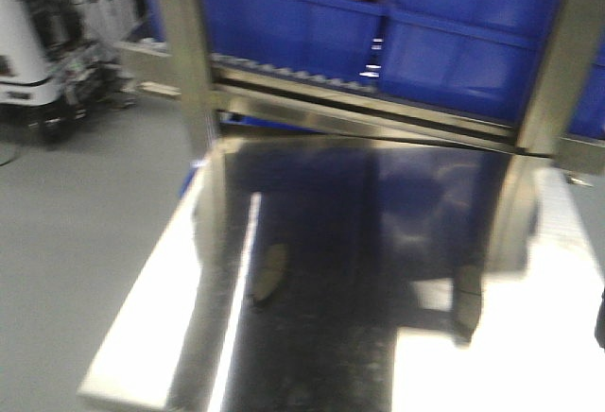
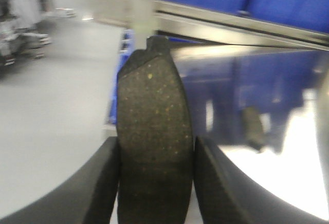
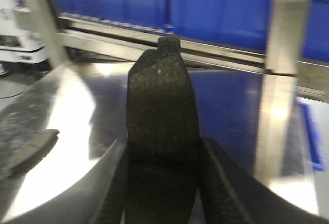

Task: Move and align brake pads A on conveyor
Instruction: 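Turn the base away from the table holding both brake pads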

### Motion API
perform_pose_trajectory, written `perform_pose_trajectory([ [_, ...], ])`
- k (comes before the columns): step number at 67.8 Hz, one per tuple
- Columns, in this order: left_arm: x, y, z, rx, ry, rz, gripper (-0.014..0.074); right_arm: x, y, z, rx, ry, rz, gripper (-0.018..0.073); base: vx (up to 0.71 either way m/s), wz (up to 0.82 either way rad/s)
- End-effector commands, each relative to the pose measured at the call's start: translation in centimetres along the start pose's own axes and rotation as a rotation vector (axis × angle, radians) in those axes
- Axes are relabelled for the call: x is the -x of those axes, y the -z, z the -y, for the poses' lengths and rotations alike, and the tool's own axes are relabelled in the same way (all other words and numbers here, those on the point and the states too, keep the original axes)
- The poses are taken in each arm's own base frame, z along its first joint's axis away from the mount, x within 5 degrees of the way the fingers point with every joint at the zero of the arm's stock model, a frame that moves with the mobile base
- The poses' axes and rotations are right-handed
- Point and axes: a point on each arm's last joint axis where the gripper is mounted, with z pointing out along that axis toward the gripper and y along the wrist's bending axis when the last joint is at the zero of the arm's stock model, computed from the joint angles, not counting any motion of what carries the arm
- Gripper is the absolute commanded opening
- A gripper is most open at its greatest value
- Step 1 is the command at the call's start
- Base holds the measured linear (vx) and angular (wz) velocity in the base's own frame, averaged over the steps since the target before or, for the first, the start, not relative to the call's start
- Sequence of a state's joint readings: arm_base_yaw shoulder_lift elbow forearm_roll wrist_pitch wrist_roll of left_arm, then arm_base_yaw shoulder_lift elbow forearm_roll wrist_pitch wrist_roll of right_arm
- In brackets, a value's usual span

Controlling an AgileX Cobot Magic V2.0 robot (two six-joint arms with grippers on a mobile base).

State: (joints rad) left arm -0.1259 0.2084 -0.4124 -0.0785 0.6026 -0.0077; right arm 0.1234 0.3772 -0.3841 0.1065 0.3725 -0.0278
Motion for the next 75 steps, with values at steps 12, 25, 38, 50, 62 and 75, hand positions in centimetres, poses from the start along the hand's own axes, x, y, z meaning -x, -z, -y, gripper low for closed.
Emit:
perform_pose_trajectory([
  [12,1.55,0.29,0.14,-0.011,0.017,0.106,-0.0006,1.7,0.31,-0.02,-0.004,0.005,0.113,-0.0004,-0.1,0.86],
  [25,1.55,0.29,0.14,-0.011,0.017,0.106,-0.0006,1.69,0.31,-0.02,-0.004,0.005,0.112,-0.0004,-0.12,0.86],
  [38,1.55,0.29,0.14,-0.011,0.017,0.106,-0.0006,1.69,0.31,-0.02,-0.004,0.005,0.112,-0.0004,-0.15,0.79],
  [50,1.55,0.29,0.14,-0.011,0.017,0.106,-0.0006,1.69,0.31,-0.02,-0.004,0.005,0.112,-0.0004,-0.17,0.72],
  [62,1.55,0.29,0.14,-0.011,0.017,0.106,-0.0006,1.68,0.31,-0.02,-0.004,0.005,0.111,-0.0004,-0.19,0.74],
  [75,1.55,0.29,0.14,-0.011,0.017,0.106,-0.0006,1.68,0.31,-0.02,-0.004,0.005,0.111,-0.0004,-0.17,0.74],
])
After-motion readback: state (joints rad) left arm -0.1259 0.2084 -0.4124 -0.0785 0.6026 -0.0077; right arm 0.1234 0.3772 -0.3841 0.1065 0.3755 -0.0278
